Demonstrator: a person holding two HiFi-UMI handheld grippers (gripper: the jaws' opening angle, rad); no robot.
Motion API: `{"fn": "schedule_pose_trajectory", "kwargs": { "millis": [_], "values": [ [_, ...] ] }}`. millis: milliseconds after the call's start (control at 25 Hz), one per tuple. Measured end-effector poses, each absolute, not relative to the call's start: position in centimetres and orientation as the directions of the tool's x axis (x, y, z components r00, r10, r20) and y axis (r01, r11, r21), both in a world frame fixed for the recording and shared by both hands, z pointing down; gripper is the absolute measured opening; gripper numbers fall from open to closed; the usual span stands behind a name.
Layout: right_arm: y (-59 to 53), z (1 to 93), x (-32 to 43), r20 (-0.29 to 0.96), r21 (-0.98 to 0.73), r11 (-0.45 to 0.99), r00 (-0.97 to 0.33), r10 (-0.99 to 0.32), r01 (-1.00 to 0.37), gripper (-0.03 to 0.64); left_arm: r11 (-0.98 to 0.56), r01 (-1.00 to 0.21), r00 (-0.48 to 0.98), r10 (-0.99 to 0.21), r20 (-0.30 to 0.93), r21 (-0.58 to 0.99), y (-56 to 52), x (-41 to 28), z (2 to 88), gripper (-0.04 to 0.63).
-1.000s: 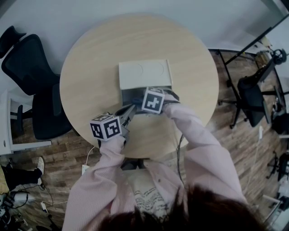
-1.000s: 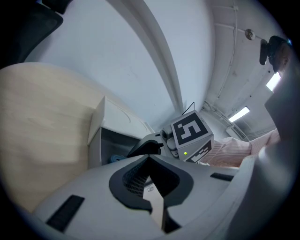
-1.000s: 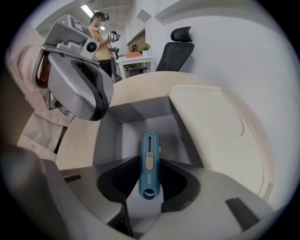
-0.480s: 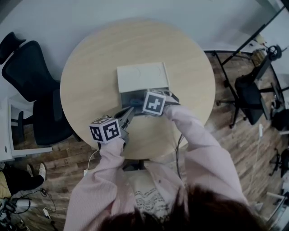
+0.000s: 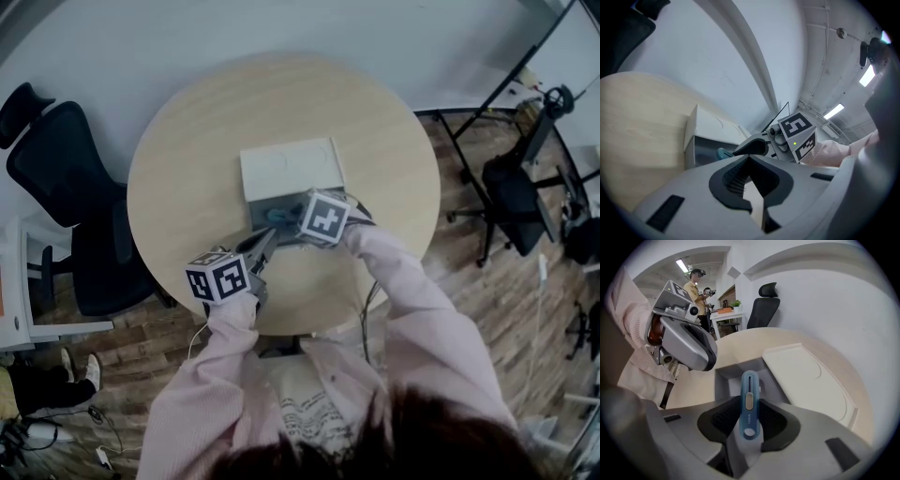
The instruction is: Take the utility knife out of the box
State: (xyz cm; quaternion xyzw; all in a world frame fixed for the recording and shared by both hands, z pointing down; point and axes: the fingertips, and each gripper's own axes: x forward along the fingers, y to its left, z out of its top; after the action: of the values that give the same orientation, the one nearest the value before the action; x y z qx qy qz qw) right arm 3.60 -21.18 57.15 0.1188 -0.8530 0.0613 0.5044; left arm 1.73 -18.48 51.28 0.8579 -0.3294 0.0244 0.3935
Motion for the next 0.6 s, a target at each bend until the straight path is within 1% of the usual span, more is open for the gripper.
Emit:
{"fn": "schedule_pose_trajectory", "kwargs": {
  "millis": [240, 440, 600],
  "values": [
    [-21.1, 55.4, 3.3, 0.828, -0.012, 0.944, -0.533, -0.175, -0.329, 0.140, -0.489, -0.590, 0.778, -0.557, 0.290, 0.642, -18.5, 1.3, 50.5, 0.008],
    [-22.7, 54.8, 4.3, 0.793, 0.011, 0.913, -0.552, -0.257, -0.409, 0.140, -0.496, -0.592, 0.776, -0.564, 0.283, 0.635, -18.6, 0.9, 50.0, 0.008],
    [-22.7, 53.8, 4.5, 0.746, -0.036, 0.886, -0.602, -0.284, -0.462, 0.140, -0.499, -0.593, 0.776, -0.564, 0.282, 0.633, -18.5, 0.6, 50.0, 0.008]
  ]
}}
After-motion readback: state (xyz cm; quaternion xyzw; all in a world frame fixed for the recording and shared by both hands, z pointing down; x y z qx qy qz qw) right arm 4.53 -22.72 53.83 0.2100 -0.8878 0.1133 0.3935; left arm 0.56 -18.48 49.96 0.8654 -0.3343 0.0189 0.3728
